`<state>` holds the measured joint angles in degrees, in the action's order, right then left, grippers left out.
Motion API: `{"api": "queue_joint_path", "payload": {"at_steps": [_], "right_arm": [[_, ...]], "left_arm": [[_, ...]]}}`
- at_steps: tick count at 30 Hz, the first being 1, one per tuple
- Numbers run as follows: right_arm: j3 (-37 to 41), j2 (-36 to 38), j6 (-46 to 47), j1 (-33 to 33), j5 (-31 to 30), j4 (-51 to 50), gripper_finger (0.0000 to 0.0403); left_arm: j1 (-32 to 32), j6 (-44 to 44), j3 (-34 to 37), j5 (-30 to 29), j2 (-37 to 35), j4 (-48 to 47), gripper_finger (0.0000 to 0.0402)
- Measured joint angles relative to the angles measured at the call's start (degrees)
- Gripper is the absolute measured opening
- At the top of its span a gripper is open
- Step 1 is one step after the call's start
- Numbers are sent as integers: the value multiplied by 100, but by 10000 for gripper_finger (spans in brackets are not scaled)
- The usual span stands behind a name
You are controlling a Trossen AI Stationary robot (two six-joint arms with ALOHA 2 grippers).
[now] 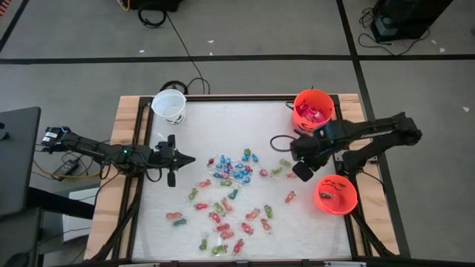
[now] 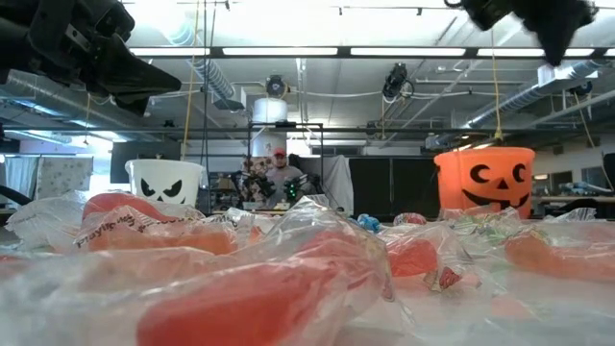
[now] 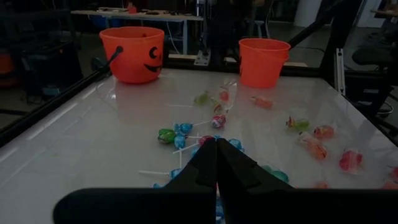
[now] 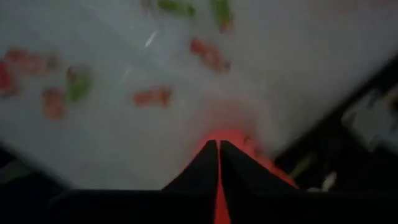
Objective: Sort candy by brand, put in halloween buckets
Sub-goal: Put the green gummy into the bottom orange bucket
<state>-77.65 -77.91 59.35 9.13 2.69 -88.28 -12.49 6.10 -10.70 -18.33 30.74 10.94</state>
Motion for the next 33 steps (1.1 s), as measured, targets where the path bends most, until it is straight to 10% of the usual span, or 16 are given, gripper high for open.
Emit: {"api": "queue_joint_path", "payload": {"at_steps": [9, 17, 33], "right_arm": [[964, -860, -1685, -251, -753, 2374, 154], [1396, -1899, -3779, -812, -301, 3229, 175], [1402, -2220, -4521, -1037, 505, 3377, 18]], "left_arm": [[0, 52, 0, -2, 0, 441, 8], [0, 494, 0, -2, 2, 481, 12], [2, 802, 0, -299, 1, 322, 10]]}}
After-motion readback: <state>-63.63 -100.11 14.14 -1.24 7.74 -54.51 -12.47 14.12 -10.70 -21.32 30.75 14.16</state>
